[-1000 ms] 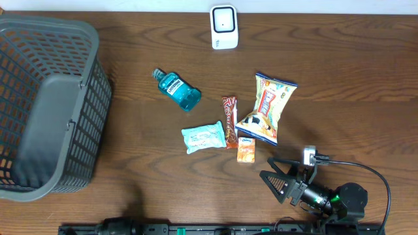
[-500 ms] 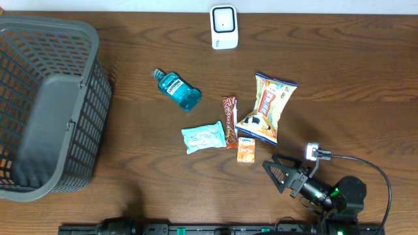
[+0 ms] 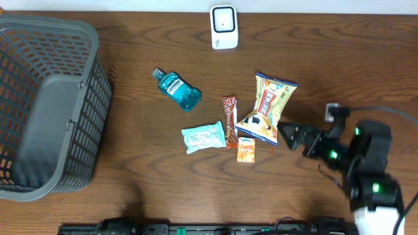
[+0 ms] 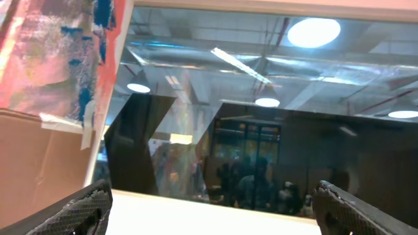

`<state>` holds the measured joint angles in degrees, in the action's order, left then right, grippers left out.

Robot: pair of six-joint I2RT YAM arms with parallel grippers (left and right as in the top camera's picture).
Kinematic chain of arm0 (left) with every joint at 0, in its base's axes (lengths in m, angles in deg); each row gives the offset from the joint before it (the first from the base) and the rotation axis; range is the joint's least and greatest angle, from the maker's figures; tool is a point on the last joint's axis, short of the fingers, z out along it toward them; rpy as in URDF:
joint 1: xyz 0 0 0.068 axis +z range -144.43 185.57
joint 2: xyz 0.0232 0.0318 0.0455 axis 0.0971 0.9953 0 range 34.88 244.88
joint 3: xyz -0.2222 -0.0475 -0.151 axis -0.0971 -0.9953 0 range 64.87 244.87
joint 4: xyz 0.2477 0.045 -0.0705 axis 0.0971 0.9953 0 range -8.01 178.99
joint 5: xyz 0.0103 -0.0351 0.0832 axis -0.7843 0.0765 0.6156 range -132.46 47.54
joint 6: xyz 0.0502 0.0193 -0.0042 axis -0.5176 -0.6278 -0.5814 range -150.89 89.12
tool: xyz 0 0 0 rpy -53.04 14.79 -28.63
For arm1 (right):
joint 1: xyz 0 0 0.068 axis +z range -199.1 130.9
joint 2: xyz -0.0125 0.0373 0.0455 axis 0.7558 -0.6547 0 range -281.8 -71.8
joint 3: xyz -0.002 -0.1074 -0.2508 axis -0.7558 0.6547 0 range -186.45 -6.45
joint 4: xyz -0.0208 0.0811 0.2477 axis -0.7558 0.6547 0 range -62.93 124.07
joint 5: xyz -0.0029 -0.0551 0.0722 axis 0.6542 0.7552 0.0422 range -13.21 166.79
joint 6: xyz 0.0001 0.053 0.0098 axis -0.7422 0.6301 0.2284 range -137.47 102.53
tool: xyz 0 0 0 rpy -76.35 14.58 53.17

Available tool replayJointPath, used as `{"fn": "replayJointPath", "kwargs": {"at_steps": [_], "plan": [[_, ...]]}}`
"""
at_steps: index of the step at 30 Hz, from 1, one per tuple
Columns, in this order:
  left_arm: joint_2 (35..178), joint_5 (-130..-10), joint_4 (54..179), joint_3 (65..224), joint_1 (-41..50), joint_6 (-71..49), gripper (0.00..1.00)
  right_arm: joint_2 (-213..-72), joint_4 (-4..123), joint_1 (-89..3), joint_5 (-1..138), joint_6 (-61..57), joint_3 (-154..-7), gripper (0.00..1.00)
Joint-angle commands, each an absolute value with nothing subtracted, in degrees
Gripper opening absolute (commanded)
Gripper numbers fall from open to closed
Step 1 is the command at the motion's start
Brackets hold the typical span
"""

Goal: Scan the item barcode
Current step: 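Raise the right arm and move the right gripper over the snack items, then lower the right gripper toward the small orange Kleenex packet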

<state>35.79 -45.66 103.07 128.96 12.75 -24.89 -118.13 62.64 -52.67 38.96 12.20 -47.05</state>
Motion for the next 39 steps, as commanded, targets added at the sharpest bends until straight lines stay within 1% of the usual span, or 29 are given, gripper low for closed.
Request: {"fn": "replayJointPath", "kwargs": {"at_steps": [1, 3, 8, 11, 16, 19, 26, 33, 37, 39], "plan": [[36.14, -45.4, 102.83, 127.74, 14.21, -24.58, 0.98, -127.26, 67.06, -51.17, 45.45, 4.48, -55.29, 0.99], [35.83, -45.4, 102.79, 127.13, 14.7, -24.58, 0.98, -131.16, 69.42, -49.83, 47.01, 4.31, -58.81, 0.99], [35.07, -44.46, 101.04, 125.77, 15.72, -24.58, 0.98, -139.11, 77.42, -45.57, 57.1, 4.38, -67.47, 0.97], [35.07, -41.29, 100.76, 125.77, 16.47, -24.58, 0.98, -141.38, 79.58, -43.89, 60.64, 5.64, -69.48, 0.99], [35.07, -32.31, 101.19, 125.77, 18.06, -24.56, 0.98, -141.89, 79.63, -43.36, 60.62, 5.62, -69.45, 0.99], [35.07, -32.11, 101.13, 125.66, 18.04, -23.22, 0.98, -141.89, 79.49, -43.38, 60.62, 5.64, -69.45, 0.99], [35.07, -32.13, 101.17, 124.07, 18.04, -11.44, 0.98, -141.95, 78.49, -41.46, 60.64, 4.18, -69.45, 0.99], [35.07, -34.43, 97.98, 120.2, 18.04, -6.9, 0.98, -142.13, 75.36, -35.17, 61.54, 4.2, -69.45, 0.99], [35.07, -34.23, 95.99, 116.07, 18.04, -2.77, 0.98, -142.72, 73.29, -30.99, 62.66, 4.86, -69.45, 0.99], [35.07, -33.12, 95.75, 113.64, 18.04, -2.57, 0.98, -143.39, 71.98, -28.74, 64.84, 6.15, -69.45, 0.99]]}}
